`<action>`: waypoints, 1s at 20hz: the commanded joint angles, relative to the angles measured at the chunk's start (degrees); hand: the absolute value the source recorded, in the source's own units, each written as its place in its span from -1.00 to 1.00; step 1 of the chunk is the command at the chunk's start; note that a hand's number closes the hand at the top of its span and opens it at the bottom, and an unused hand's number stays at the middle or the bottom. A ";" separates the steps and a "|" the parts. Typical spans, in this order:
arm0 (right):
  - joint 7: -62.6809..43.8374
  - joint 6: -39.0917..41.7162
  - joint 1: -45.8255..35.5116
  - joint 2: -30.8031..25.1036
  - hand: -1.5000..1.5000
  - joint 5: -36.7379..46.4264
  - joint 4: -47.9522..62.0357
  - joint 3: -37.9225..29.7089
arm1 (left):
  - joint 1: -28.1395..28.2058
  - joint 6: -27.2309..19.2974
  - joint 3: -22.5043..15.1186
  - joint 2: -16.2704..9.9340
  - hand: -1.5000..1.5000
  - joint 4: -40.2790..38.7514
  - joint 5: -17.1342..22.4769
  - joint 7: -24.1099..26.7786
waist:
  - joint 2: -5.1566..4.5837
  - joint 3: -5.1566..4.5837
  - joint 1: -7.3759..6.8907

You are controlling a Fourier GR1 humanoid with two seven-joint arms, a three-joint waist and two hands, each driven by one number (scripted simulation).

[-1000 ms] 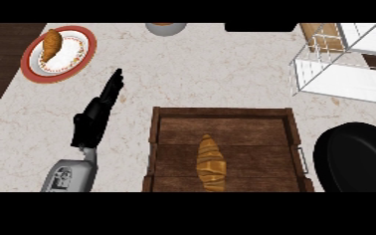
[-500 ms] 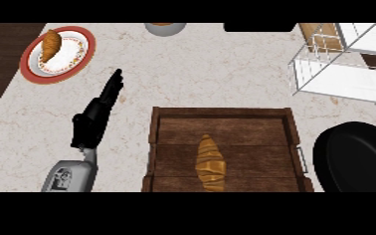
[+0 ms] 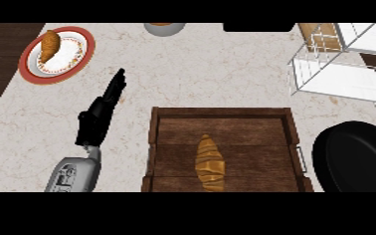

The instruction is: Pick the tomato from the tray and place it in the tiered shelf

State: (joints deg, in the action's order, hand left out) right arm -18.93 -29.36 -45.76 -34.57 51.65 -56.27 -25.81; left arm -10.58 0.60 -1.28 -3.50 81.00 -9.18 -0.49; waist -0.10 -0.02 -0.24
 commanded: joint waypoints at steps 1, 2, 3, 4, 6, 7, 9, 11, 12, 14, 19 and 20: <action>-1.13 0.09 1.42 1.11 -1.00 -3.16 -2.28 -0.39 | -2.54 0.76 1.95 -1.61 0.00 -0.96 0.59 -0.56 | 0.11 0.02 0.17; 0.98 1.17 0.46 -1.19 -1.00 -6.79 -1.43 -3.22 | -0.82 1.14 0.35 -0.56 0.00 -0.26 0.49 -1.14 | 0.11 0.03 0.14; 0.80 -0.71 -0.37 -0.17 -1.00 -6.40 -1.01 -2.55 | -1.41 1.63 2.64 -2.16 0.00 -2.60 1.29 1.66 | 0.04 0.02 0.02; 1.11 0.36 0.94 0.24 -1.00 -7.62 -3.73 -2.18 | 1.66 -0.33 -1.50 0.48 0.00 4.38 -1.02 -2.06 | 0.21 0.04 -0.04; 2.96 4.62 0.54 -2.47 -1.00 -13.53 -3.41 -5.50 | 0.37 0.73 -0.07 -0.51 0.00 -0.09 -0.36 0.63 | 0.13 0.03 0.30; -0.05 1.91 -0.41 1.55 -1.00 -10.85 -5.53 -2.29 | -3.99 -0.07 1.72 -0.25 0.00 -2.41 0.36 -2.09 | 0.09 0.01 0.29; -0.77 4.90 2.08 0.43 -1.00 -12.96 -9.44 -2.23 | 1.40 -1.20 -1.98 1.29 0.00 4.95 -1.70 -3.40 | 0.27 0.02 0.21; -1.78 10.02 3.09 -1.03 -1.00 -15.28 -13.14 -1.80 | 3.99 0.50 -0.31 -0.41 0.00 3.91 -0.20 -0.08 | 0.32 0.00 0.40; -2.25 8.71 0.71 -0.85 -1.00 -16.08 -11.56 -2.19 | 1.98 1.23 0.72 -1.31 0.00 3.42 0.39 -1.30 | 0.21 0.01 0.18; -4.21 7.64 -2.14 -1.95 -1.00 -15.00 -9.79 -1.14 | 2.66 0.28 -0.86 0.23 0.00 4.10 -0.60 -0.91 | 0.16 0.00 -0.04; -0.56 4.83 -1.28 -3.16 -1.00 -24.79 -12.73 -10.50 | 0.65 0.77 1.20 -0.87 0.00 1.85 0.44 -1.43 | 0.22 0.04 0.46; -3.11 2.03 -1.94 -1.55 -1.00 -23.47 -15.28 -10.01 | 0.41 0.85 -0.29 -0.59 0.00 5.00 -0.25 -4.19 | 0.38 0.04 0.33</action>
State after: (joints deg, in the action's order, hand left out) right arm -20.04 -24.64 -46.66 -36.51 31.00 -67.97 -32.93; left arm -9.85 0.98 -1.11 -3.81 83.83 -9.40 -2.49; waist 0.12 0.01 0.03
